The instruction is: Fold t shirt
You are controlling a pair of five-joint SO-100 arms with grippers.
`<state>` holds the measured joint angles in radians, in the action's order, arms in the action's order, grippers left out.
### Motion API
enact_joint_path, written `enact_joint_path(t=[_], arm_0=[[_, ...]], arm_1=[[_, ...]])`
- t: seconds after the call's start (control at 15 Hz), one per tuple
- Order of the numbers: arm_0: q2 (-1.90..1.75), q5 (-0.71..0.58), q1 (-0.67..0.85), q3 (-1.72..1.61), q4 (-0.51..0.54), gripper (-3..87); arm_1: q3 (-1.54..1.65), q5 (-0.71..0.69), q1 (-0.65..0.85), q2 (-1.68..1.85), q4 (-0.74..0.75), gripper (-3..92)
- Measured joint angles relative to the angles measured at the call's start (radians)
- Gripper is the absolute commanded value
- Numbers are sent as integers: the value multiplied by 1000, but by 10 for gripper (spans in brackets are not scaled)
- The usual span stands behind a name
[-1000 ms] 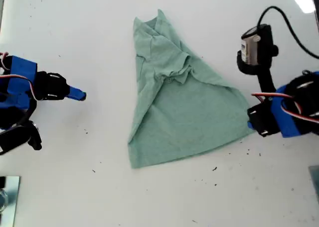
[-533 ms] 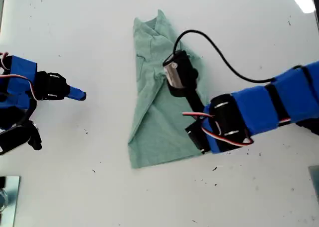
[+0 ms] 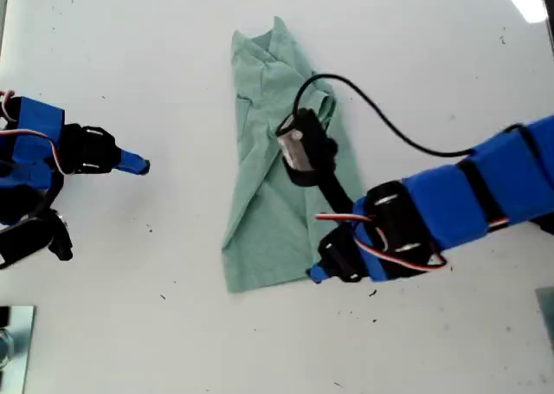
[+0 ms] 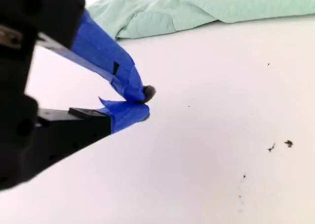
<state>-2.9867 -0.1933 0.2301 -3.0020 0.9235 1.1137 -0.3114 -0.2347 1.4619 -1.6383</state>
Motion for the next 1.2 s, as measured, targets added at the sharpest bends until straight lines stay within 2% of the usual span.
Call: enact_joint_path(t=[0.07,0.2,0.27,0.4,0.47,0.6,0.8,1.13,1.2], arm_0=[[-5,0,0,0,0,-3],[-9,0,0,0,0,-3],[-9,0,0,0,0,-3],[-9,0,0,0,0,-3],[-9,0,0,0,0,-3],[-12,0,0,0,0,-3],[106,35,-41,135,40,-3],[848,120,-270,1111,428,-3],[1015,123,-324,1336,500,59]], arm_1=[[11,-25,14,95,-58,240],[255,-69,92,380,-69,127],[463,-94,155,546,-15,113],[980,-160,298,930,193,26],[1236,-181,365,1137,264,26],[1624,-213,466,1460,290,26],[1769,-232,520,1500,368,26],[1832,-241,548,1486,469,26],[1835,-241,551,1486,476,26]])
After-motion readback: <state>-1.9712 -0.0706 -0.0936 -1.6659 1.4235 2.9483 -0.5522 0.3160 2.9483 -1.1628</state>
